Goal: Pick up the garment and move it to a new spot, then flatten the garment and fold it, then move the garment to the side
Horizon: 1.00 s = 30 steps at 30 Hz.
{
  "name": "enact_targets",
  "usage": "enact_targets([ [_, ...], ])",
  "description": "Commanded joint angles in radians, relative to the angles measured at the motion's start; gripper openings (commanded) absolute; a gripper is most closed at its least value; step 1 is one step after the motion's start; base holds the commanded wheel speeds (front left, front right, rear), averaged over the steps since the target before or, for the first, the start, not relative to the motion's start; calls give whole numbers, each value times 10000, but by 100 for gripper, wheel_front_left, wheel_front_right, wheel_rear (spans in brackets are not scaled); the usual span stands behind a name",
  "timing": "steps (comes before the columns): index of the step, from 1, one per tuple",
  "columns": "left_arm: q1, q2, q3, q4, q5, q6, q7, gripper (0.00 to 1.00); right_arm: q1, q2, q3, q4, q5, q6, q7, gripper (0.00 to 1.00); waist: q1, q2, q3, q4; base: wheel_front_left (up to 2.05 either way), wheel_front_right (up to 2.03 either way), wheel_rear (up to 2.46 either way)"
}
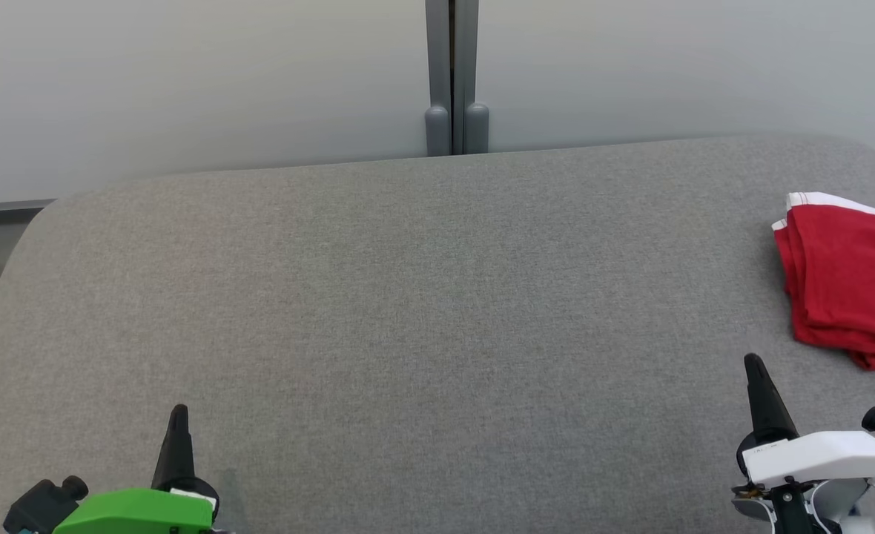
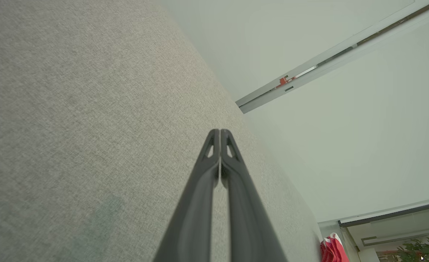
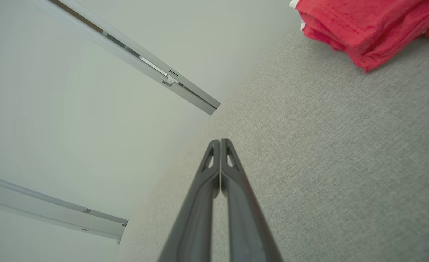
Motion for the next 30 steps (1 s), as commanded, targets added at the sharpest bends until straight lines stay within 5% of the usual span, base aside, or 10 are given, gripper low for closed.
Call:
enact_targets([
  [1,-291,40,90,-72,-271,-61,61,0,-257,-51,-37,-46,346,-2,91,0,0,-1,5,-7,0,0,0],
  [30,-882,56,430,42,-2955,-268,841,0,-807,-54,-108,336,3586,-5,857,0,0,-1,93,-129,0,0,0],
])
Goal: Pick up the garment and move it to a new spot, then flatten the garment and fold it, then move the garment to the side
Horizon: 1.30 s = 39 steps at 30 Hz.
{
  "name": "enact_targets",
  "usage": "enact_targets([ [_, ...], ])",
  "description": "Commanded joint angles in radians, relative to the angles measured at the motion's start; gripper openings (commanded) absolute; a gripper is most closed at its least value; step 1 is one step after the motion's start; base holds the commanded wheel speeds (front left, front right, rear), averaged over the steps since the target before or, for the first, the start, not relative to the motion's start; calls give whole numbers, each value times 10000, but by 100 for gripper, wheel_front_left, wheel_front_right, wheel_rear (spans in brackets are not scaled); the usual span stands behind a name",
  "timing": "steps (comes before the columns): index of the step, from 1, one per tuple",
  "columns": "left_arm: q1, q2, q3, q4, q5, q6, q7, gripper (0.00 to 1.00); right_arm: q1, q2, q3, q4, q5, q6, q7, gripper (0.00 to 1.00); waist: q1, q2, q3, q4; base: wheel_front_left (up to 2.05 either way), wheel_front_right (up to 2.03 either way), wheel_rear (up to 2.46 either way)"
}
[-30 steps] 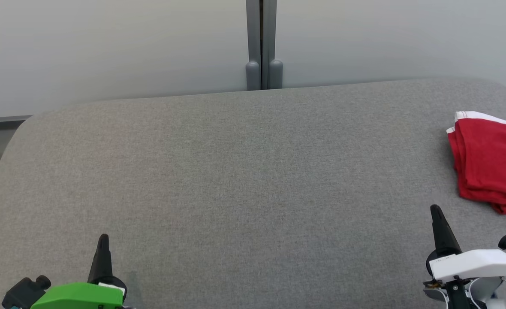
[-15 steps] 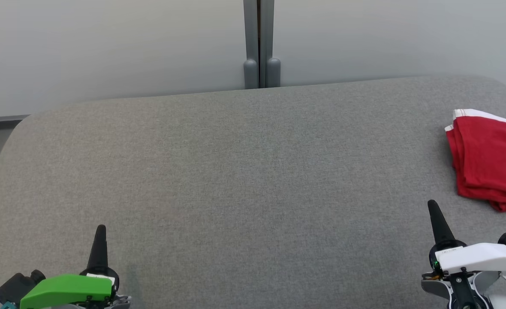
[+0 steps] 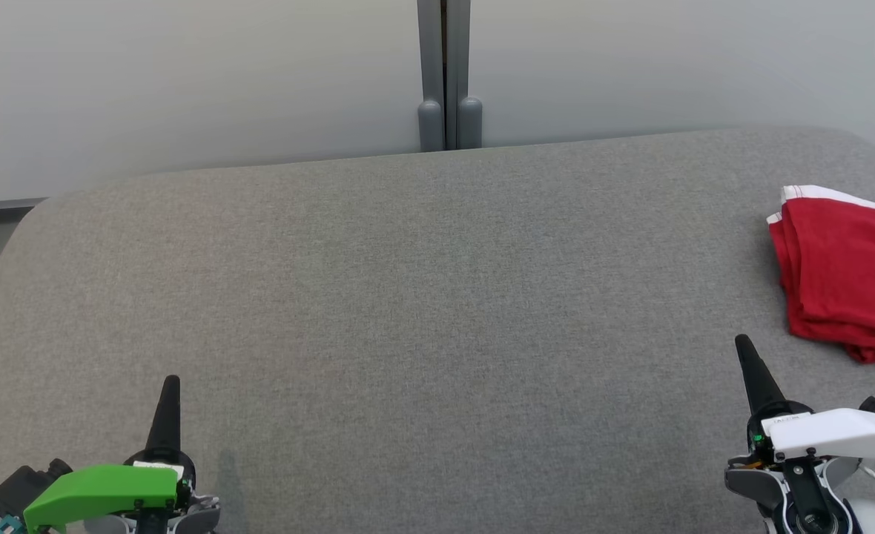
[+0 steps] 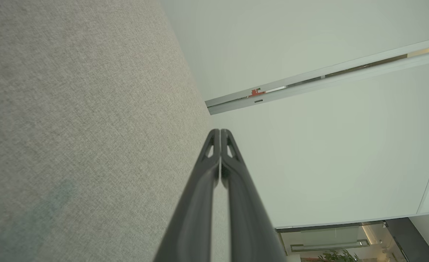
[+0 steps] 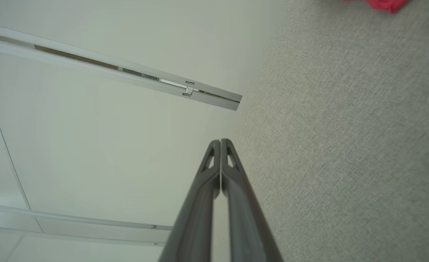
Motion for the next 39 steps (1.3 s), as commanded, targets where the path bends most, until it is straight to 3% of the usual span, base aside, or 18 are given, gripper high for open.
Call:
enact_targets([
  [1,-276,53,75,-20,-260,-90,83,0,-175,-47,-26,-13,267,-3,80,0,0,-1,5,-6,0,0,0],
  [39,-821,70,394,92,-2827,-273,808,0,-705,-47,-91,365,3385,-2,822,0,0,-1,118,-163,0,0,0],
])
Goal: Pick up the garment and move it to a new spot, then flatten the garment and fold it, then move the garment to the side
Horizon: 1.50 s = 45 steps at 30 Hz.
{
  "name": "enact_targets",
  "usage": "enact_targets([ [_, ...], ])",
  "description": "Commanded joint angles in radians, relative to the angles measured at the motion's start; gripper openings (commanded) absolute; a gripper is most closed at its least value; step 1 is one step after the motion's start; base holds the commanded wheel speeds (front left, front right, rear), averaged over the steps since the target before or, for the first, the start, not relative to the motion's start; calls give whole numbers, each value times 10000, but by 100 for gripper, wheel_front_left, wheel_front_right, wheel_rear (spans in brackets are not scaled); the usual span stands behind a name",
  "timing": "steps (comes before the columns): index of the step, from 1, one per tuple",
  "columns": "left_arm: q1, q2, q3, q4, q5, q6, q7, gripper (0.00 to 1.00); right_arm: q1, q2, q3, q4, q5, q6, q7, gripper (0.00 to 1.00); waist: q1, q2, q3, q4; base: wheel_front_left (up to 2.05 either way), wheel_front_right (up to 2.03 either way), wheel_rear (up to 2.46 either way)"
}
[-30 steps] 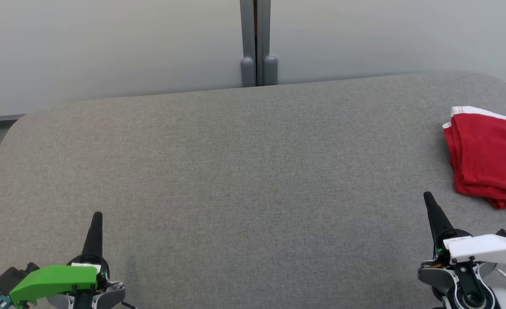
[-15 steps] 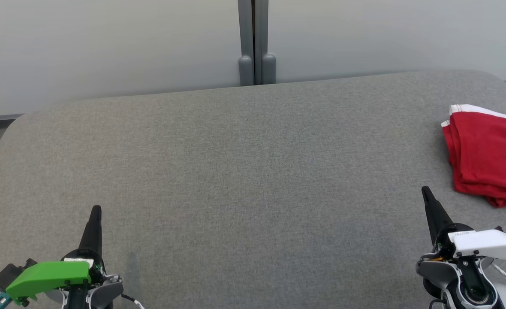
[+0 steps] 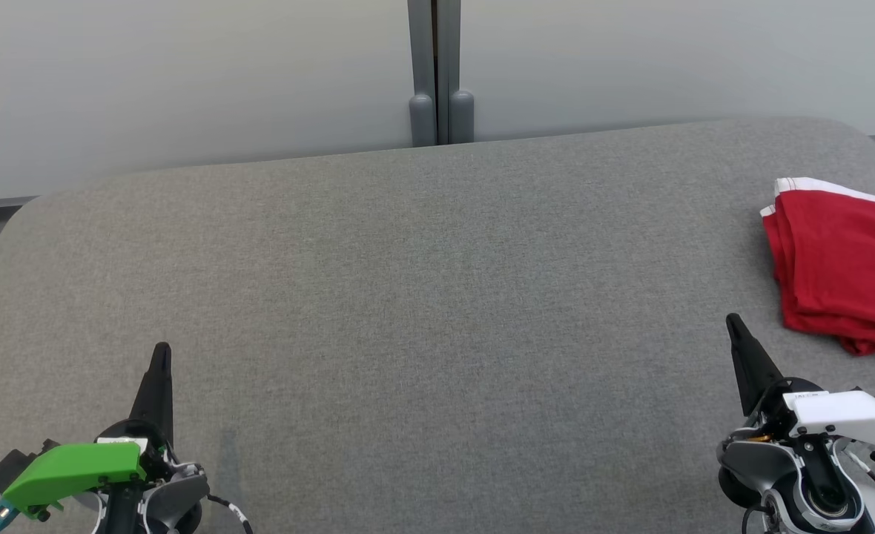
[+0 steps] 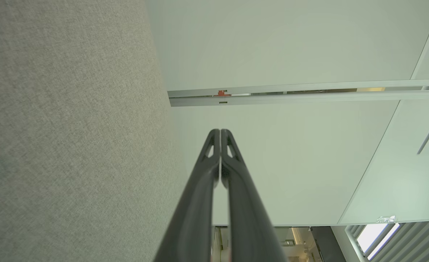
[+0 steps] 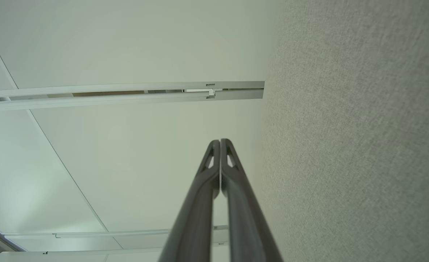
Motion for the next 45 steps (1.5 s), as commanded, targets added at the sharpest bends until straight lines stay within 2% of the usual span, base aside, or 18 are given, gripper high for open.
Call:
enact_targets([
  [1,-210,63,49,19,-201,-69,45,0,-130,-37,-21,34,213,4,74,0,0,-1,4,-6,0,0,0],
  [45,-184,63,44,14,-168,-70,50,0,-109,-36,-16,28,190,4,68,0,0,-1,5,-7,0,0,0],
])
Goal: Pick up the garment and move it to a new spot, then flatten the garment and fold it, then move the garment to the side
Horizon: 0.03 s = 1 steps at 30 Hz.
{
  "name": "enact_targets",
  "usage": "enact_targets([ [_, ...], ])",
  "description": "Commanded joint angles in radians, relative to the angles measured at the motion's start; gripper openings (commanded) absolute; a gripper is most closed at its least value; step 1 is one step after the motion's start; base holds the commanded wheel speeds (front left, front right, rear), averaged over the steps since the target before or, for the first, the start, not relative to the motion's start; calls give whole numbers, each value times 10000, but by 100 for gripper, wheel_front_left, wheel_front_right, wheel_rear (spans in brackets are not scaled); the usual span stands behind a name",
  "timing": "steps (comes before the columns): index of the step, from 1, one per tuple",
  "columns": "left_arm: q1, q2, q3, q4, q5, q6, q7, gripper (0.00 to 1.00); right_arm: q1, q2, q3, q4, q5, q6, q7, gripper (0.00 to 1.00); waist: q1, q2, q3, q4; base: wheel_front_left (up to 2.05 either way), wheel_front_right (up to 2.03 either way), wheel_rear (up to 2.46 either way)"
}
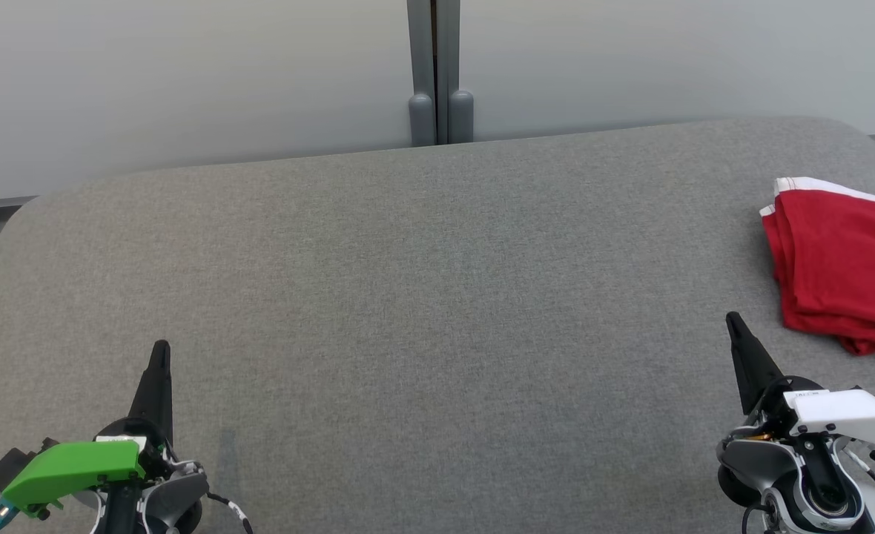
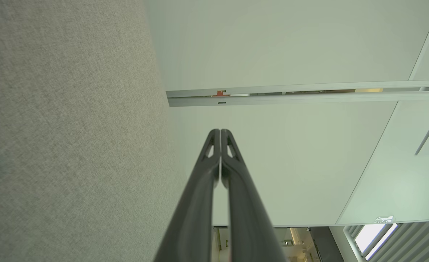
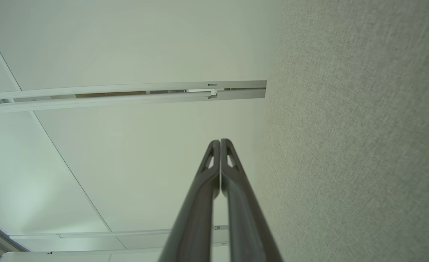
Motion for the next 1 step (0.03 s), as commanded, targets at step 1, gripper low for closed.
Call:
enact_targets([
  [1,-130,62,26,12,-35,-66,44,0,-52,-34,-12,11,63,4,30,0,0,0,0,0,0,0,0],
])
